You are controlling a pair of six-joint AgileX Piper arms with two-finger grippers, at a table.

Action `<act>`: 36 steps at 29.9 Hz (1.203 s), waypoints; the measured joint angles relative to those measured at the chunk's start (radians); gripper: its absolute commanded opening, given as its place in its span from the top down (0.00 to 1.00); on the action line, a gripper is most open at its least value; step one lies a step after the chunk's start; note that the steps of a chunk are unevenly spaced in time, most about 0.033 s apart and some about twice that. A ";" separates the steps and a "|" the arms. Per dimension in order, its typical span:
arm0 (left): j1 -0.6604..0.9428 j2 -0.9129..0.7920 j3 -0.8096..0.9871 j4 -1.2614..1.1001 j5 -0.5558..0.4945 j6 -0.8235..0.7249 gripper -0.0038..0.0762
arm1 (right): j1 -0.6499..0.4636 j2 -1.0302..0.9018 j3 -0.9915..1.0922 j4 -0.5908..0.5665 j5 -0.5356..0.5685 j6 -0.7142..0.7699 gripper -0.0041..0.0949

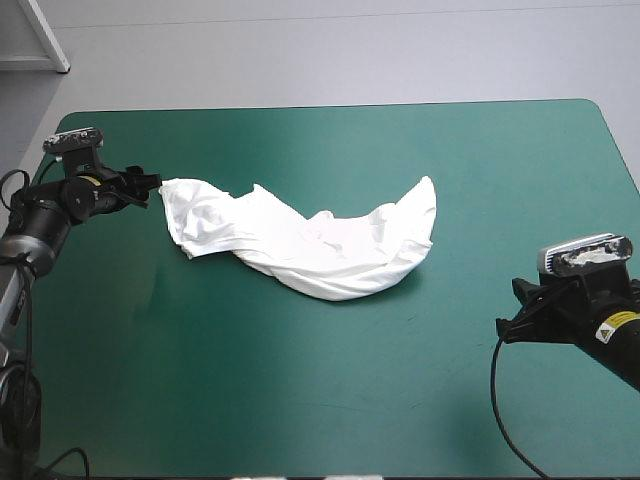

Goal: Fold the cloth

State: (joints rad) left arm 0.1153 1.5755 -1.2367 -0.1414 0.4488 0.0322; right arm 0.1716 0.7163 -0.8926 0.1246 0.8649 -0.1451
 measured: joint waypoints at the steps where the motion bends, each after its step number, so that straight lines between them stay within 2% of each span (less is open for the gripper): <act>1: 0.016 0.023 -0.010 -0.046 0.007 0.059 0.32 | 0.000 0.005 0.000 0.006 0.012 0.004 0.59; 5: 0.042 0.150 -0.072 -0.223 0.043 0.237 0.32 | 0.000 0.038 -0.001 0.037 0.026 0.010 0.57; 11: 0.039 0.289 -0.172 -0.287 0.053 0.328 0.32 | 0.000 0.112 -0.002 0.067 0.022 0.010 0.37; 25: -0.006 0.494 -0.324 -0.292 0.039 0.350 0.33 | 0.000 0.265 -0.040 0.068 -0.106 -0.067 0.36; 29: -0.042 0.504 -0.331 -0.292 0.019 0.351 0.46 | 0.000 0.321 -0.083 0.068 -0.106 -0.070 0.36; 36: -0.058 0.506 -0.331 -0.262 0.016 0.352 0.84 | 0.000 0.468 -0.186 0.071 -0.111 -0.067 0.36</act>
State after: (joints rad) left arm 0.0569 2.0817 -1.5681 -0.4032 0.4648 0.3844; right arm 0.1716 1.1838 -1.0784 0.1953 0.7538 -0.2119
